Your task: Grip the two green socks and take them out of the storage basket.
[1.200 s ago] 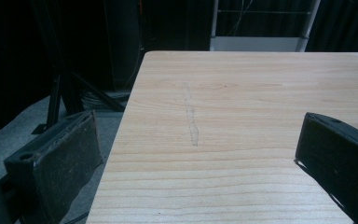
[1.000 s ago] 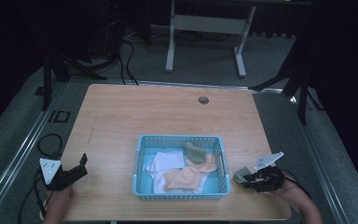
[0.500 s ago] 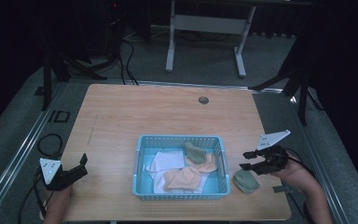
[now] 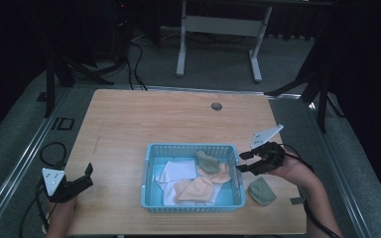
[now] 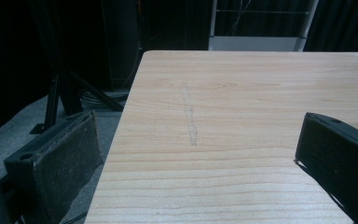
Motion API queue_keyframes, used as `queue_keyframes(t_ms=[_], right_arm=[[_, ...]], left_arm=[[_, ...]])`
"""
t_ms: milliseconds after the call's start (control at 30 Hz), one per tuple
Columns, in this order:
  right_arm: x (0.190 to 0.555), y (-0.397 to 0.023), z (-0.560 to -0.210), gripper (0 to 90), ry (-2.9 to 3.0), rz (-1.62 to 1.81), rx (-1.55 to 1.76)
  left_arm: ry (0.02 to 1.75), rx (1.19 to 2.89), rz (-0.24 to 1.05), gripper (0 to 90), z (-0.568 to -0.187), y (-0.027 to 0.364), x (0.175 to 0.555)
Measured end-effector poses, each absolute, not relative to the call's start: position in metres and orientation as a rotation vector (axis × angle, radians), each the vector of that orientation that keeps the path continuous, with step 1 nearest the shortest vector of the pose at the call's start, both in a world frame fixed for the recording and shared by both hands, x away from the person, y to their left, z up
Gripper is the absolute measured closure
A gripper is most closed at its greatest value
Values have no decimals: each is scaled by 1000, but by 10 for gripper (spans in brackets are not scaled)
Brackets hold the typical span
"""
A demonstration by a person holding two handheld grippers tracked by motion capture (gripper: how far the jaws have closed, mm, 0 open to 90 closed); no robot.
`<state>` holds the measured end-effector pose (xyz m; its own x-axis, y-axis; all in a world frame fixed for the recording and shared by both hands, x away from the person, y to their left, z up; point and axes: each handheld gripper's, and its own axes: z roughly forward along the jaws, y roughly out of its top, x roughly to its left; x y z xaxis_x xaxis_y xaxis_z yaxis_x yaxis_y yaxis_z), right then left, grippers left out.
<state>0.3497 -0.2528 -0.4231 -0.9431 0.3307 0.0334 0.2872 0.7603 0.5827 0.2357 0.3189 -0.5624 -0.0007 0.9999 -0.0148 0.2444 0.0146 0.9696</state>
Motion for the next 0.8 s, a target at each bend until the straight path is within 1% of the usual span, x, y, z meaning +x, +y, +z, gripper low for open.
queue_keyframes(t_ms=[433, 800], right_arm=[[371, -203, -434, 506, 2961, 865, 439], [386, -182, -449, 500, 2987, 809, 451]], left_arm=[[1393, 1377, 1067, 5, -562, 319, 236], [1391, 1376, 1063, 5, -562, 320, 236]])
